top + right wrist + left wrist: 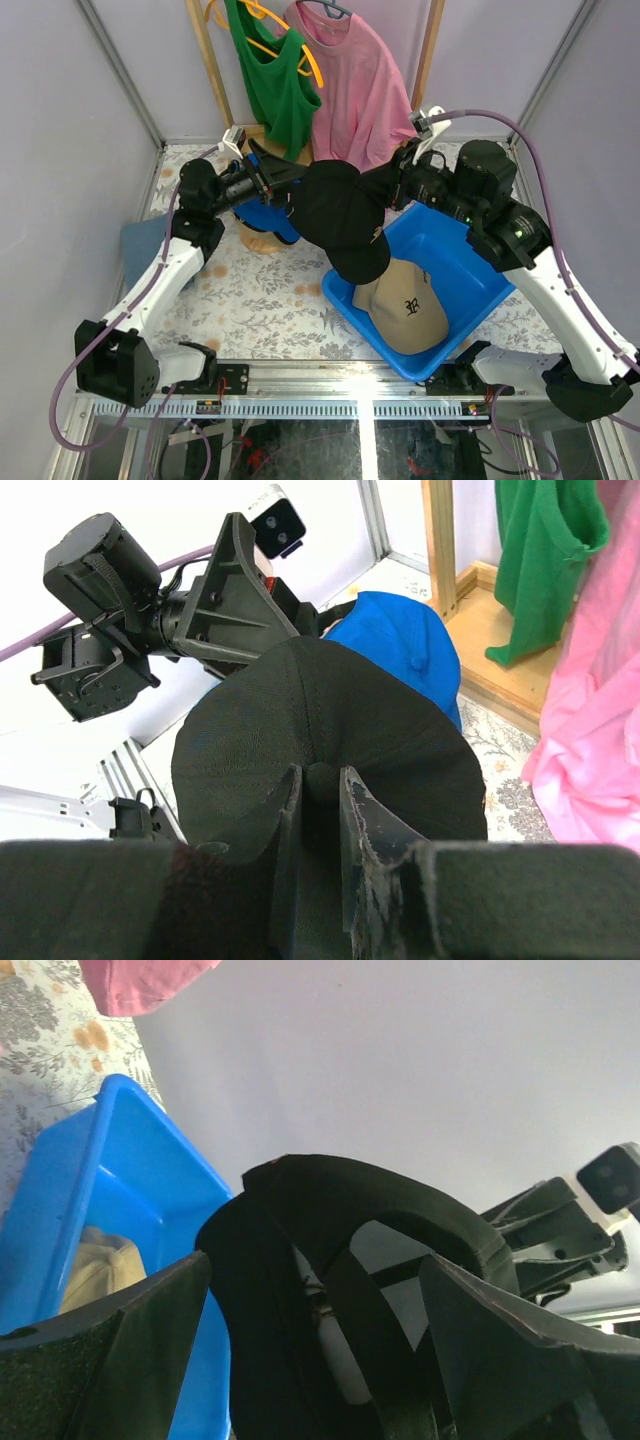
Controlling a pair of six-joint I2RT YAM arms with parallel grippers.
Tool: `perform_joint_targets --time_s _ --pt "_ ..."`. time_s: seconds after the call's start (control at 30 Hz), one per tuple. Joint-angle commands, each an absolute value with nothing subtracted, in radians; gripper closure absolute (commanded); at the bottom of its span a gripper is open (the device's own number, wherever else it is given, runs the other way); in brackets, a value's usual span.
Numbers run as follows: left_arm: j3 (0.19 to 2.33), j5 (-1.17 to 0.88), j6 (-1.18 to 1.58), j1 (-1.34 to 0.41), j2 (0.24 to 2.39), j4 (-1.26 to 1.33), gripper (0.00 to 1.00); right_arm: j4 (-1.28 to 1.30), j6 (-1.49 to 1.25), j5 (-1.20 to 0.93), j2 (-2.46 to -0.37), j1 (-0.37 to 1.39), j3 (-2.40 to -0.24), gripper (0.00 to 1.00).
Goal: Stack the hats
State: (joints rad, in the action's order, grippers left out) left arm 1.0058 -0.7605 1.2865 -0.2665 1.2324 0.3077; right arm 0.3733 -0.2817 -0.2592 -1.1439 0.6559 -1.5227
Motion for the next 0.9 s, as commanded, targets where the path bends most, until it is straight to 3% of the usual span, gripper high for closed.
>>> perform_joint_targets --time_s 0.0,0.2,0.33,0.57,0.87 --pt "0.973 -0.802 1.426 -0.237 1.196 0.523 0.20 0.230 -0.309 -0.322 -1.161 0.643 -1.519 1.00" --pt "0.910 -0.744 1.492 -0.177 1.164 0.588 0.56 0.166 -0.303 -0.341 -1.227 0.618 -1.518 1.00" --pt "0.902 -0.722 1.506 -0.137 1.172 0.606 0.67 0.098 -0.308 -0.373 -1.296 0.586 -1.516 1.00" --pt "0.905 -0.695 1.525 -0.055 1.213 0.676 0.82 -0.005 -0.326 -0.420 -1.469 0.545 -1.578 1.00" --pt "0.840 -0.635 1.490 0.030 1.256 0.774 0.85 -0.066 -0.324 -0.446 -1.642 0.517 -1.646 1.00"
